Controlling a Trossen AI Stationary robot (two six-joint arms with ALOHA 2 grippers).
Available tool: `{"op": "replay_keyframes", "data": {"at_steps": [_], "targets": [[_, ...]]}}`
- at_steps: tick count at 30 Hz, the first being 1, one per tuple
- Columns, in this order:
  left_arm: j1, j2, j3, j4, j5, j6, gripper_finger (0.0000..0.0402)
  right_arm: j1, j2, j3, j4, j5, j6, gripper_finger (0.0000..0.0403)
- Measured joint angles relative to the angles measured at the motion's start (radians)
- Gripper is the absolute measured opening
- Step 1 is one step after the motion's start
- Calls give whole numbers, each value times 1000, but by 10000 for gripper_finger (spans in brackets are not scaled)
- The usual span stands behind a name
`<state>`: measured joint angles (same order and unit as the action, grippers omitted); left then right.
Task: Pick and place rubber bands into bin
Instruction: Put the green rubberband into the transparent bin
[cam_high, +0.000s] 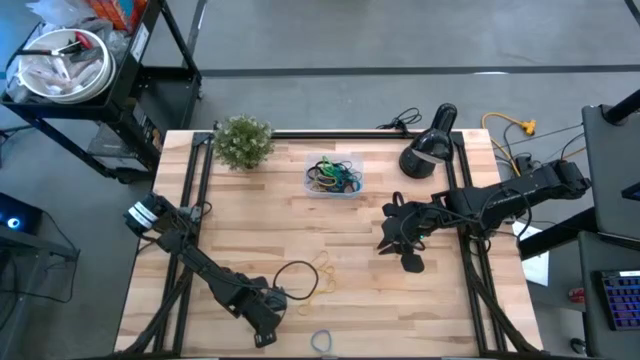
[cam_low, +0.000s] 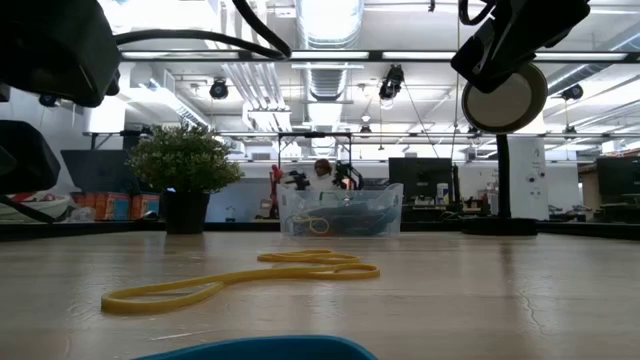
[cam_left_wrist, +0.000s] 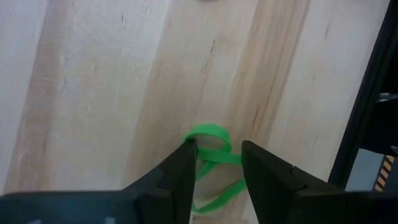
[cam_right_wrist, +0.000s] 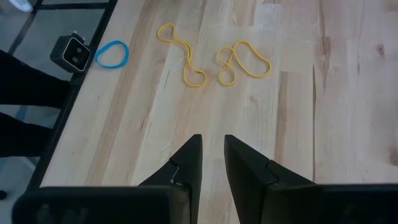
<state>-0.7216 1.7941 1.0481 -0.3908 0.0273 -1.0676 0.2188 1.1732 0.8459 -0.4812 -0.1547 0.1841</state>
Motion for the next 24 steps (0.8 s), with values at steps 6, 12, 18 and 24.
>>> {"op": "replay_keyframes", "data": {"at_steps": [6, 12, 18, 24], "targets": [[0, 13, 5, 0, -2, -1, 62, 0, 0, 0, 0, 0, 0, 63], [0, 19, 3, 33, -2, -1, 8, 0, 0, 0, 0, 3, -1, 63], [0, 8, 2, 42, 0, 0, 1, 0, 0, 0, 0, 24, -4, 63], [0, 7, -1, 73, 5, 5, 1, 0, 0, 0, 0, 24, -7, 58]]}}
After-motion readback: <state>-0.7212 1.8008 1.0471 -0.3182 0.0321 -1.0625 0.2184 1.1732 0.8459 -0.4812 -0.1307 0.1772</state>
